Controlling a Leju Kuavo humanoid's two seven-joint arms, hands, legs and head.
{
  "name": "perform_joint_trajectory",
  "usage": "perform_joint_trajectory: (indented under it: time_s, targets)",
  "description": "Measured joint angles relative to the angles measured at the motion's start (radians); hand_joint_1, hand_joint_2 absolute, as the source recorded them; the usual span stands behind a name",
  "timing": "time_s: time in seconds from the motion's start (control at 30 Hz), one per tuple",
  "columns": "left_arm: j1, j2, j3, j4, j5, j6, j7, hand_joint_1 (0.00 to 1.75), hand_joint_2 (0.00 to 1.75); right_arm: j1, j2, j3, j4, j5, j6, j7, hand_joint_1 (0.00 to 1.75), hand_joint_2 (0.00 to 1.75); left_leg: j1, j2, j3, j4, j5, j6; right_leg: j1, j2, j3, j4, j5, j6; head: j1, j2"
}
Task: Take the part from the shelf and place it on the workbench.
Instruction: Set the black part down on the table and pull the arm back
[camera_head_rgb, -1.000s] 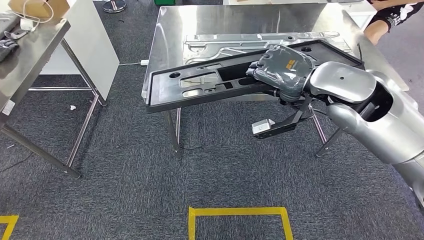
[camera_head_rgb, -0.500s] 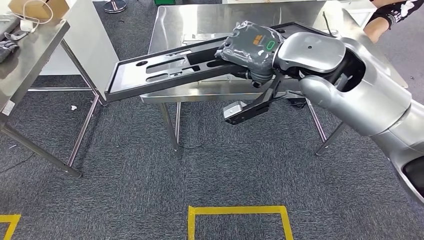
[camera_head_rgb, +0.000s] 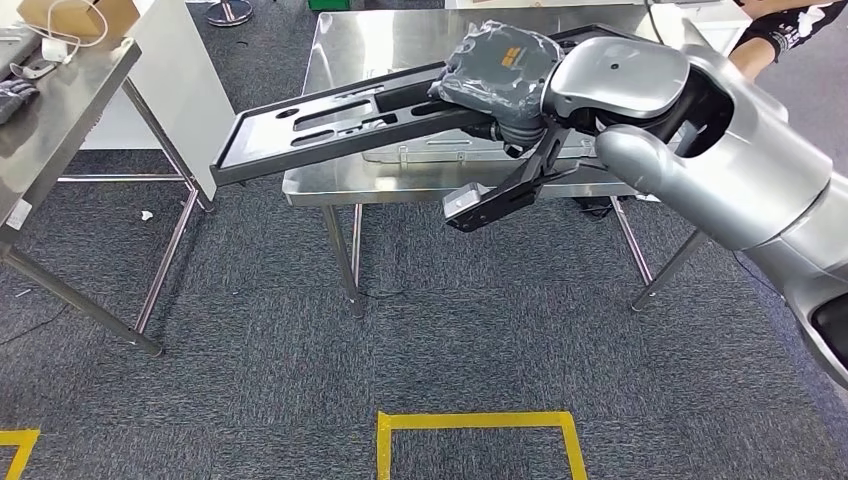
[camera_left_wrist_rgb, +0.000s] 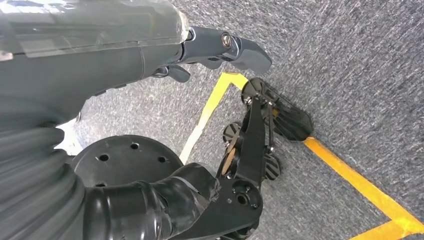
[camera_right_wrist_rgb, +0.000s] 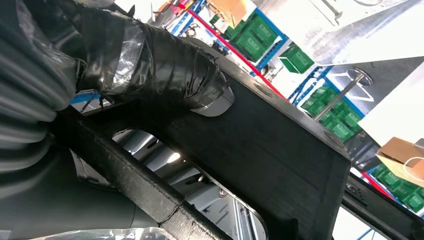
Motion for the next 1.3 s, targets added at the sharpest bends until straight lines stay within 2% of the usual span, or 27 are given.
perform_joint_trajectory:
  time_s: [0.4, 0.47, 0.53, 0.57, 0.63, 0.7, 0.73, 0.77, 0.83, 0.87, 0.9, 0.97, 1.0, 1.03, 1.07, 1.1, 1.13, 1.17, 1.2, 1.23, 1.27, 1.3]
  targets:
    - [0.0, 0.0, 0.013, 0.0, -0.013, 0.002, 0.011, 0.0, 1.75, -0.023, 0.006, 0.017, 0.008, -0.033, 0.005, 0.014, 1.75, 1.75, -0.002, 0.0, -0.001, 0.001, -0.001, 0.0, -0.001, 0.0, 0.0, -0.002, 0.0, 0.001, 0.0, 0.0]
    - [0.001, 0.002, 0.013, 0.0, -0.023, 0.004, 0.006, 0.0, 1.75, -0.026, 0.006, 0.02, 0.009, -0.04, 0.004, 0.018, 1.75, 1.75, -0.003, 0.001, 0.005, -0.014, -0.008, 0.014, -0.002, 0.0, 0.002, 0.008, 0.018, 0.01, 0.0, 0.0]
    - [0.002, 0.003, 0.013, 0.0, -0.027, 0.006, -0.002, 0.0, 1.75, -0.031, 0.004, 0.025, 0.01, -0.047, 0.001, 0.022, 1.75, 1.75, 0.004, 0.003, 0.033, -0.048, -0.009, 0.033, -0.003, 0.001, -0.001, 0.024, 0.032, 0.019, 0.001, 0.0]
    - [0.002, 0.003, 0.013, 0.0, -0.027, 0.007, -0.004, 0.0, 1.75, -0.037, 0.003, 0.027, 0.011, -0.049, 0.0, 0.024, 1.75, 1.75, 0.008, 0.005, 0.049, -0.06, -0.006, 0.038, -0.003, 0.003, -0.011, 0.039, 0.025, 0.021, 0.001, 0.0]
    - [0.003, 0.003, 0.014, 0.0, -0.028, 0.009, -0.008, 0.0, 1.75, -0.049, 0.0, 0.032, 0.012, -0.052, -0.004, 0.026, 1.75, 1.75, 0.016, 0.007, 0.07, -0.071, -0.005, 0.039, -0.007, 0.005, -0.053, 0.115, -0.019, 0.028, 0.001, 0.0]
    - [0.003, 0.003, 0.014, 0.0, -0.028, 0.01, -0.009, 0.0, 1.75, -0.052, -0.004, 0.04, 0.011, -0.055, -0.008, 0.026, 1.75, 1.75, 0.025, 0.01, 0.082, -0.069, -0.015, 0.029, -0.018, 0.005, -0.115, 0.209, -0.052, 0.045, 0.001, 0.0]
    - [0.004, 0.003, 0.014, 0.0, -0.029, 0.011, -0.009, 0.0, 1.75, -0.051, -0.005, 0.045, 0.011, -0.057, -0.009, 0.026, 1.75, 1.75, 0.032, 0.01, 0.09, -0.067, -0.022, 0.019, -0.026, 0.004, -0.132, 0.223, -0.048, 0.054, 0.001, 0.0]
    - [0.004, 0.003, 0.014, 0.0, -0.029, 0.012, -0.009, 0.0, 1.75, -0.05, -0.006, 0.05, 0.011, -0.058, -0.009, 0.027, 1.75, 1.75, 0.041, 0.01, 0.1, -0.064, -0.032, 0.007, -0.035, 0.002, -0.131, 0.202, -0.03, 0.065, 0.001, 0.0]
    - [0.007, 0.003, 0.015, 0.0, -0.03, 0.014, -0.008, 0.0, 1.75, -0.048, -0.012, 0.056, 0.012, -0.058, -0.01, 0.028, 1.75, 1.75, 0.059, 0.01, 0.118, -0.052, -0.059, -0.022, -0.052, -0.01, -0.089, 0.087, 0.033, 0.091, 0.002, 0.0]
    - [0.008, 0.005, 0.015, -0.001, -0.031, 0.016, -0.006, 0.0, 1.75, -0.048, -0.017, 0.059, 0.013, -0.058, -0.011, 0.029, 1.75, 1.75, 0.065, 0.01, 0.126, -0.044, -0.074, -0.037, -0.053, -0.017, -0.075, 0.038, 0.049, 0.095, 0.003, 0.0]
    - [0.009, 0.007, 0.016, -0.001, -0.034, 0.017, -0.003, 0.0, 1.75, -0.048, -0.02, 0.062, 0.013, -0.059, -0.012, 0.03, 1.75, 1.75, 0.066, 0.012, 0.129, -0.041, -0.086, -0.05, -0.05, -0.022, -0.067, 0.015, 0.054, 0.086, 0.004, 0.0]
    - [0.008, 0.007, 0.016, -0.001, -0.043, 0.018, 0.003, 0.0, 1.75, -0.047, -0.024, 0.068, 0.012, -0.061, -0.014, 0.03, 1.75, 1.75, 0.066, 0.017, 0.145, -0.04, -0.099, -0.07, -0.042, -0.019, -0.069, 0.02, 0.029, 0.045, 0.005, 0.0]
    - [0.006, 0.006, 0.016, -0.001, -0.047, 0.019, 0.006, 0.0, 1.75, -0.046, -0.025, 0.068, 0.012, -0.061, -0.015, 0.031, 1.75, 1.75, 0.066, 0.019, 0.148, -0.033, -0.096, -0.076, -0.04, -0.013, -0.062, 0.027, 0.021, 0.026, 0.004, 0.0]
    - [0.005, 0.006, 0.016, -0.001, -0.049, 0.019, 0.009, 0.0, 1.75, -0.047, -0.026, 0.068, 0.012, -0.061, -0.016, 0.032, 1.75, 1.75, 0.069, 0.017, 0.143, -0.006, -0.084, -0.077, -0.04, -0.008, -0.053, 0.028, 0.012, 0.014, 0.003, 0.0]
    - [0.003, 0.006, 0.016, -0.001, -0.049, 0.02, 0.011, 0.0, 1.75, -0.049, -0.027, 0.068, 0.014, -0.061, -0.016, 0.033, 1.75, 1.75, 0.07, 0.012, 0.118, 0.043, -0.07, -0.076, -0.038, -0.004, -0.041, 0.027, 0.005, 0.006, 0.003, 0.0]
    - [0.002, 0.006, 0.016, -0.001, -0.049, 0.021, 0.012, 0.0, 1.75, -0.051, -0.028, 0.068, 0.014, -0.06, -0.017, 0.034, 1.75, 1.75, 0.069, 0.006, 0.077, 0.107, -0.062, -0.073, -0.035, 0.0, -0.026, 0.025, -0.002, -0.001, 0.003, 0.0]
    - [0.002, 0.006, 0.017, -0.001, -0.049, 0.021, 0.014, 0.0, 1.75, -0.051, -0.029, 0.068, 0.015, -0.06, -0.017, 0.034, 1.75, 1.75, 0.065, 0.0, 0.029, 0.176, -0.073, -0.068, -0.03, 0.004, -0.01, 0.02, -0.01, -0.006, 0.003, 0.0]
    - [0.002, 0.006, 0.017, -0.001, -0.049, 0.021, 0.015, 0.0, 1.75, -0.049, -0.029, 0.069, 0.016, -0.06, -0.018, 0.034, 1.75, 1.75, 0.057, -0.004, -0.02, 0.232, -0.106, -0.062, -0.024, 0.01, 0.008, 0.012, -0.019, -0.01, 0.003, 0.0]
    - [0.003, 0.006, 0.017, -0.001, -0.049, 0.022, 0.018, 0.0, 1.75, -0.046, -0.028, 0.071, 0.016, -0.06, -0.018, 0.033, 1.75, 1.75, 0.048, -0.006, -0.061, 0.264, -0.151, -0.054, -0.017, 0.016, 0.029, 0.004, -0.029, -0.014, 0.003, 0.0]
    - [0.004, 0.006, 0.017, -0.001, -0.049, 0.022, 0.02, 0.0, 1.75, -0.043, -0.028, 0.074, 0.016, -0.061, -0.018, 0.032, 1.75, 1.75, 0.036, -0.009, -0.092, 0.27, -0.194, -0.042, -0.008, 0.022, 0.051, -0.005, -0.04, -0.018, 0.003, 0.0]
    - [0.005, 0.006, 0.018, -0.001, -0.049, 0.023, 0.023, 0.0, 1.75, -0.041, -0.028, 0.077, 0.016, -0.061, -0.018, 0.032, 1.75, 1.75, 0.024, -0.011, -0.112, 0.25, -0.216, -0.025, 0.003, 0.027, 0.074, -0.012, -0.052, -0.023, 0.003, 0.0]
    - [0.006, 0.006, 0.018, -0.001, -0.049, 0.023, 0.024, 0.0, 1.75, -0.04, -0.028, 0.08, 0.017, -0.061, -0.018, 0.032, 1.75, 1.75, 0.009, -0.014, -0.123, 0.208, -0.2, -0.002, 0.015, 0.031, 0.098, -0.019, -0.065, -0.028, 0.003, 0.0]
